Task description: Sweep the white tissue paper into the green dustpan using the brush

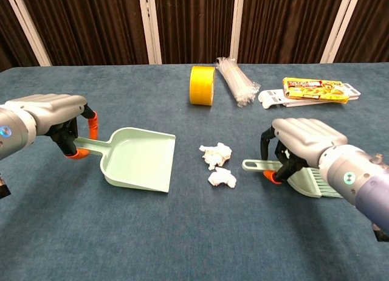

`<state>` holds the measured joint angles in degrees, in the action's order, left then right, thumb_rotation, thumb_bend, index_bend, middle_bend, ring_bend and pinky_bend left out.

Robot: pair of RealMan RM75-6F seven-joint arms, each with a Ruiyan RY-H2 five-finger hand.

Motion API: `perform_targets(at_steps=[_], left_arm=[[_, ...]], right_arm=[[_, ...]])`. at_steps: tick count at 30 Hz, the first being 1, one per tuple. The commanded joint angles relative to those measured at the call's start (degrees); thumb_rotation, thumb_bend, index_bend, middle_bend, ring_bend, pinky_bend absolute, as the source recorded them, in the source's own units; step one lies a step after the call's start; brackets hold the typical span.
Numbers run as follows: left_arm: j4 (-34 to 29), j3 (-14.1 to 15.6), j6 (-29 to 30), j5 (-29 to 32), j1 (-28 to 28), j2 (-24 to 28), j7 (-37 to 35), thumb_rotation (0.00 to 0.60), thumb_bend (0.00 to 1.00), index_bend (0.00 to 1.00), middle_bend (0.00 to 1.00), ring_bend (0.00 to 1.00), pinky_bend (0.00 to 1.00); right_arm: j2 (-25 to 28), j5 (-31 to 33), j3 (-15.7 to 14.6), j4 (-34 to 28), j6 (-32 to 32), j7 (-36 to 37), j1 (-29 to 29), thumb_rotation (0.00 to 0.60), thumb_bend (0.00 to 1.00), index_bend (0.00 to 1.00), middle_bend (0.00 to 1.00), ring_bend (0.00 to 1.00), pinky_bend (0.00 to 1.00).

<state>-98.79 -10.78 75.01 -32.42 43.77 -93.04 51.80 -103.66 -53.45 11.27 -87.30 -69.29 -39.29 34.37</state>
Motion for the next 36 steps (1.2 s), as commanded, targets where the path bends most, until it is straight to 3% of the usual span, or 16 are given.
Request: perform_targets(at_steps=[1, 5, 12, 26, 36], left_arm=[[0.05, -0.23, 0.02, -0.16, 0.22, -0.33, -0.13, 0.600, 0.59, 0.59, 1.00, 1.00, 1.00], [-0.03, -0.15, 0.26, -0.69, 0.52, -1.20, -0.08, 0.600, 0.59, 0.59, 1.00, 1.00, 1.00], [0.02, -0.42, 1.07, -1.01, 1.13, -3.09, 0.37, 0.600, 0.59, 0.59, 1.00, 1.00, 1.00], [0.83, -2.26, 1.58, -0.38, 2.98, -6.70, 1.47, 0.600, 0.59, 0.59, 1.00, 1.00, 1.00], [1.94, -3.16, 0.79, 1.42, 4.17, -8.02, 2.51, 0.600, 0.59, 0.59, 1.00, 1.00, 1.00]], right_arm=[[2.02, 0.07, 2.15, -4.19, -0.65, 0.11, 0.42, 0.600, 0.39, 0.82, 0.86, 0.92, 0.80], [3.49, 2.47, 4.47, -9.24, -1.10, 0.30, 0.50, 0.600, 0.39, 0.83, 0.86, 0.92, 0.80], [4.85, 4.50, 5.91, -14.51, -2.58, -1.17, 1.15, 0.600, 0.39, 0.83, 0.86, 0.92, 0.80], [4.19, 8.08, 7.23, -18.40, -4.48, -1.56, 2.65, 0.600, 0.39, 0.84, 0.86, 0.92, 0.80], [2.44, 12.27, 10.05, -20.19, -5.43, -2.25, 5.25, 0.600, 0.39, 0.84, 0.86, 0.92, 0.80]])
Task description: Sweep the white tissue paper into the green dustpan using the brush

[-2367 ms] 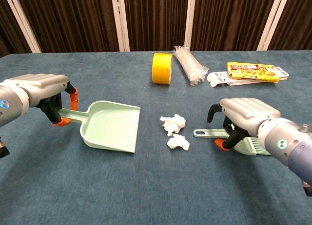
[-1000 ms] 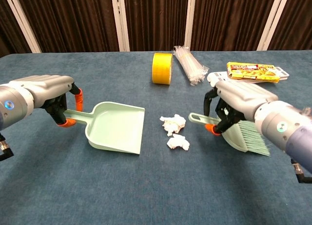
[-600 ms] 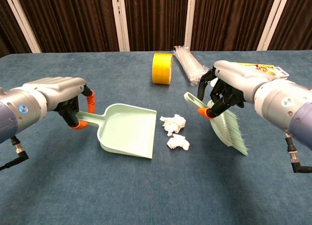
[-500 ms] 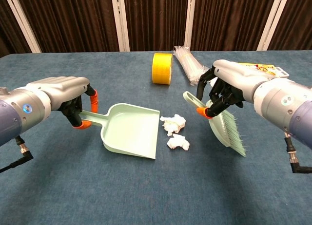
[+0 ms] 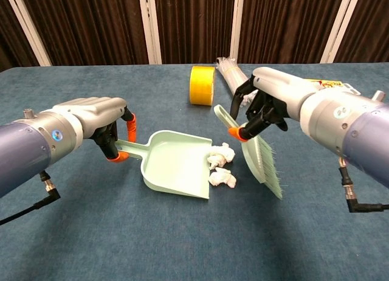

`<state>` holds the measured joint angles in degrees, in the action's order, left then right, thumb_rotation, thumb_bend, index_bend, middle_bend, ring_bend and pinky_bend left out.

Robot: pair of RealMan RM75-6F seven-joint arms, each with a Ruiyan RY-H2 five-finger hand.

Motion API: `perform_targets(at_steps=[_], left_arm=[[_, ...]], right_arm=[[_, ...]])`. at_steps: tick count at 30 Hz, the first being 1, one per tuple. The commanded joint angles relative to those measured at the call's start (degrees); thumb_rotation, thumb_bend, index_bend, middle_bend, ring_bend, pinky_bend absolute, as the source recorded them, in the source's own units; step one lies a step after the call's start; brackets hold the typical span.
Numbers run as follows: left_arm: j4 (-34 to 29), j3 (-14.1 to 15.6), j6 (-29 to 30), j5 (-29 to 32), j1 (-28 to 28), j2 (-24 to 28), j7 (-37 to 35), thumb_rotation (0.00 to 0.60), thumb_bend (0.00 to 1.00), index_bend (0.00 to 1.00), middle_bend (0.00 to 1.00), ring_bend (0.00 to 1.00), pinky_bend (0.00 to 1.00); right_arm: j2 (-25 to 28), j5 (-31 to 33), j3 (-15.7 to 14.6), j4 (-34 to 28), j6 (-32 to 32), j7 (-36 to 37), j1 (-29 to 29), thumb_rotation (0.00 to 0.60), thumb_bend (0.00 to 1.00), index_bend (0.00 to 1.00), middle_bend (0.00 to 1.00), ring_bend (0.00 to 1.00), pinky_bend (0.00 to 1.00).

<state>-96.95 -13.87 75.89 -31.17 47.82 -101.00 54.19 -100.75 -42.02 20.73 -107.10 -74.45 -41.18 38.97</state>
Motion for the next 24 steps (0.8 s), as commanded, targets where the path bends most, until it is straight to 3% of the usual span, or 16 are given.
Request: perform_targets(at_steps=[1, 18, 24], left_arm=[[0.14, -0.11, -0.13, 0.25, 0.16, -0.06, 0.15, 0.600, 0.59, 0.59, 1.00, 1.00, 1.00], [0.53, -1.25, -0.54, 2.10, 1.20, -0.29, 0.31, 0.600, 0.59, 0.59, 1.00, 1.00, 1.00], [0.81, -1.25, -0.68, 2.25, 1.45, -0.72, 0.10, 0.600, 0.59, 0.59, 1.00, 1.00, 1.00]], right_arm=[[-0.68, 1.24, 0.82, -0.56, -0.41, -0.54, 0.93, 0.600, 0.39, 0.84, 0.86, 0.92, 0.80], [-3.78, 13.75, 7.35, -4.69, 0.11, 1.77, 5.60, 0.600, 0.39, 0.85, 0.86, 0.92, 0.80], [-4.52, 17.07, 11.10, -5.71, 0.13, 3.00, 8.08, 0.600, 0.40, 0.85, 0.86, 0.92, 0.80]])
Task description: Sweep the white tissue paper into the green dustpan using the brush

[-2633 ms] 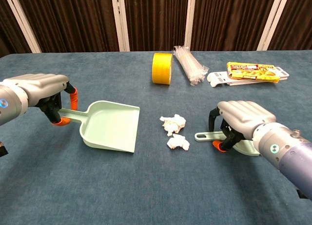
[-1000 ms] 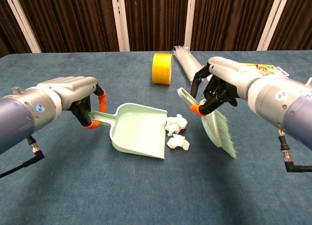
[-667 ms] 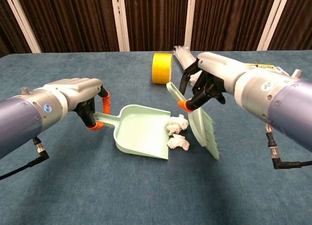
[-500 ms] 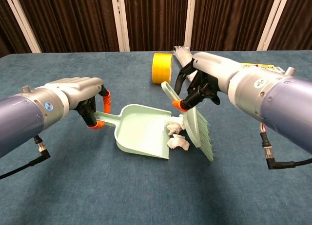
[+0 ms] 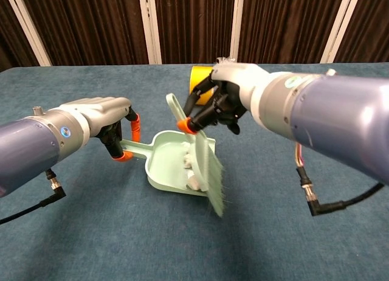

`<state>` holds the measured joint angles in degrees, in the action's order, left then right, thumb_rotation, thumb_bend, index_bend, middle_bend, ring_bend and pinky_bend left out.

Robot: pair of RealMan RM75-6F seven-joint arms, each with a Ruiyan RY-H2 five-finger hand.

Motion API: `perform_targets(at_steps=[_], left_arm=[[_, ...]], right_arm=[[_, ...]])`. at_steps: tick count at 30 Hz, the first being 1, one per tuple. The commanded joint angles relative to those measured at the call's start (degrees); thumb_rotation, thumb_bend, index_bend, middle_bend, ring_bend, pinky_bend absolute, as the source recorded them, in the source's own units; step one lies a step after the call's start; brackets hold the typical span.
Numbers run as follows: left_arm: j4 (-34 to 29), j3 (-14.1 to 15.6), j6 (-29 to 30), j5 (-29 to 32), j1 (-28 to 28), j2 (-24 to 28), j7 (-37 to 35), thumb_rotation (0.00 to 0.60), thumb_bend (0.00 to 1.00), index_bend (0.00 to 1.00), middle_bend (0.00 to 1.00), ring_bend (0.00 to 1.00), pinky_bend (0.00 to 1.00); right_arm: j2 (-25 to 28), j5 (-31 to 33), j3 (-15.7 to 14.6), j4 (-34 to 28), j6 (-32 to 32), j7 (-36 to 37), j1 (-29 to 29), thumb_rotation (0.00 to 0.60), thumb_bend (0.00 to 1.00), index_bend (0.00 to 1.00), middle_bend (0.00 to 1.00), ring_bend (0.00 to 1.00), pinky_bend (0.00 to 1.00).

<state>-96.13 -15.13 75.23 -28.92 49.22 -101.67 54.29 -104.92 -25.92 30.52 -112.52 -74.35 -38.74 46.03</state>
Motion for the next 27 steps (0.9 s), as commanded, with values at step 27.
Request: perform_targets(at_steps=[27], left_arm=[[-1.80, 0.23, 1.47, -0.32, 0.83, -0.11, 0.32, 0.600, 0.59, 0.59, 1.00, 1.00, 1.00]], right_arm=[[10.93, 0.62, 0.00, -1.34, -0.83, 7.82, -1.10, 0.600, 0.40, 0.85, 0.86, 0.92, 0.80]])
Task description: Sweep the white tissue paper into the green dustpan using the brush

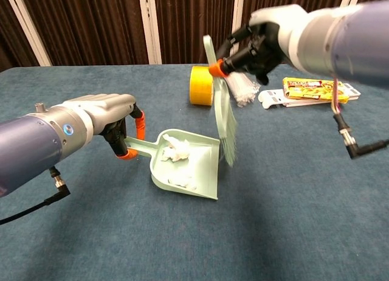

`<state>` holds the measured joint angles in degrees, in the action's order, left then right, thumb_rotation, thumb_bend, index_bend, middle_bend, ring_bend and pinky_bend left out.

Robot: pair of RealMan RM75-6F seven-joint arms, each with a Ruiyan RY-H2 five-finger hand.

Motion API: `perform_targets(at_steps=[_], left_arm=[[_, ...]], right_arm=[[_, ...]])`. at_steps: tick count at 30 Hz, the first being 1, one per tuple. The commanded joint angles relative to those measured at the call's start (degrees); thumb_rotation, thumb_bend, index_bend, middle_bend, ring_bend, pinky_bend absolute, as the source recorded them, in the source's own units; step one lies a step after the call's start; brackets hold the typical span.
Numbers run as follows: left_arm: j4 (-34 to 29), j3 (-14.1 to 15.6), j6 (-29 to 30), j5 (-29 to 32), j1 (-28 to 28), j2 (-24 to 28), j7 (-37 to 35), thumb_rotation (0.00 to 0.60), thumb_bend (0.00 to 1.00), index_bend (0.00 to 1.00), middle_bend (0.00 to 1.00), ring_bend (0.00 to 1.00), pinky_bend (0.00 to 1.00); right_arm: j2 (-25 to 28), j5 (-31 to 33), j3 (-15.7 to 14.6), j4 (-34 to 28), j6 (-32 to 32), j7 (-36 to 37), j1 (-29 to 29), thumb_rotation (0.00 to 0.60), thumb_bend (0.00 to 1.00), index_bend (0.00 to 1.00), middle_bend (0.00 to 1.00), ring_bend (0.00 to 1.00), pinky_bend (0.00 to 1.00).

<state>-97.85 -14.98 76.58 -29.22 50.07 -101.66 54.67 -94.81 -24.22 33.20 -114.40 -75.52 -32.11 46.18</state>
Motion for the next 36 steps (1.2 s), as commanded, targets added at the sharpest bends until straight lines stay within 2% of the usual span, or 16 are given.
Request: perform_targets(at_steps=[1, 4, 6, 8, 9, 11, 13, 20, 28, 33, 36], left_arm=[[-0.15, 0.19, 0.20, -0.07, -0.02, -0.19, -0.05, 0.600, 0.59, 0.59, 1.00, 1.00, 1.00], [-0.29, 0.43, 0.36, -0.15, -0.05, -0.31, 0.00, 0.600, 0.59, 0.59, 1.00, 1.00, 1.00], [-0.41, 0.59, 0.35, -0.18, -0.09, -0.34, 0.00, 0.600, 0.54, 0.56, 1.00, 1.00, 1.00], [-0.61, 0.84, 0.16, -0.19, -0.20, -0.26, -0.12, 0.600, 0.38, 0.48, 1.00, 1.00, 1.00], [-0.77, 1.03, 0.07, -0.11, -0.24, -0.13, -0.02, 0.600, 0.25, 0.44, 1.00, 1.00, 1.00], [-1.04, 1.39, 0.02, 0.03, -0.25, 0.16, 0.40, 0.600, 0.09, 0.40, 1.00, 1.00, 1.00], [-1.31, 1.53, 0.06, 0.15, -0.31, 0.41, 0.55, 0.600, 0.03, 0.39, 1.00, 1.00, 1.00], [-3.32, 1.66, 0.31, -0.72, -1.10, 2.39, -0.48, 0.600, 0.00, 0.30, 1.00, 1.00, 1.00], [-7.74, 1.90, 0.93, -4.39, -3.22, 6.54, -4.33, 0.600, 0.00, 0.27, 1.00, 1.00, 1.00], [-11.91, 3.68, 1.66, -9.94, -5.77, 12.14, -7.60, 0.600, 0.00, 0.24, 0.99, 0.97, 1.00], [-15.03, 5.66, 3.31, -15.30, -9.03, 17.97, -11.38, 0.600, 0.00, 0.20, 0.91, 0.90, 0.97]], right_arm=[[0.85, -1.23, -3.64, 0.65, 0.30, 1.41, -1.53, 0.600, 0.40, 0.85, 0.86, 0.92, 0.80], [0.90, -1.97, -5.33, 1.17, 0.45, 1.94, -1.92, 0.600, 0.40, 0.86, 0.86, 0.92, 0.80], [0.92, -2.39, -6.13, 1.48, 0.52, 2.58, -2.23, 0.600, 0.40, 0.86, 0.86, 0.92, 0.80], [0.93, -2.65, -6.59, 1.74, 0.62, 3.33, -2.51, 0.600, 0.40, 0.86, 0.86, 0.92, 0.80], [1.00, -2.73, -6.74, 1.79, 0.64, 3.69, -2.63, 0.600, 0.40, 0.86, 0.86, 0.92, 0.80], [1.23, -2.90, -6.92, 1.83, 0.68, 4.02, -2.71, 0.600, 0.40, 0.86, 0.86, 0.92, 0.80], [1.40, -3.05, -6.96, 1.89, 0.65, 4.26, -2.73, 0.600, 0.40, 0.86, 0.86, 0.92, 0.80], [1.86, -3.63, -7.17, 1.39, 0.59, 4.82, -2.57, 0.600, 0.40, 0.86, 0.86, 0.92, 0.80], [3.59, -4.59, -7.61, 0.35, -0.32, 4.62, -2.85, 0.600, 0.40, 0.86, 0.86, 0.92, 0.80], [7.26, -6.84, -8.59, -0.79, -0.95, 3.12, -3.52, 0.600, 0.40, 0.86, 0.86, 0.92, 0.80], [10.73, -9.41, -10.15, -0.42, -2.47, 1.60, -4.81, 0.600, 0.41, 0.86, 0.86, 0.92, 0.80]])
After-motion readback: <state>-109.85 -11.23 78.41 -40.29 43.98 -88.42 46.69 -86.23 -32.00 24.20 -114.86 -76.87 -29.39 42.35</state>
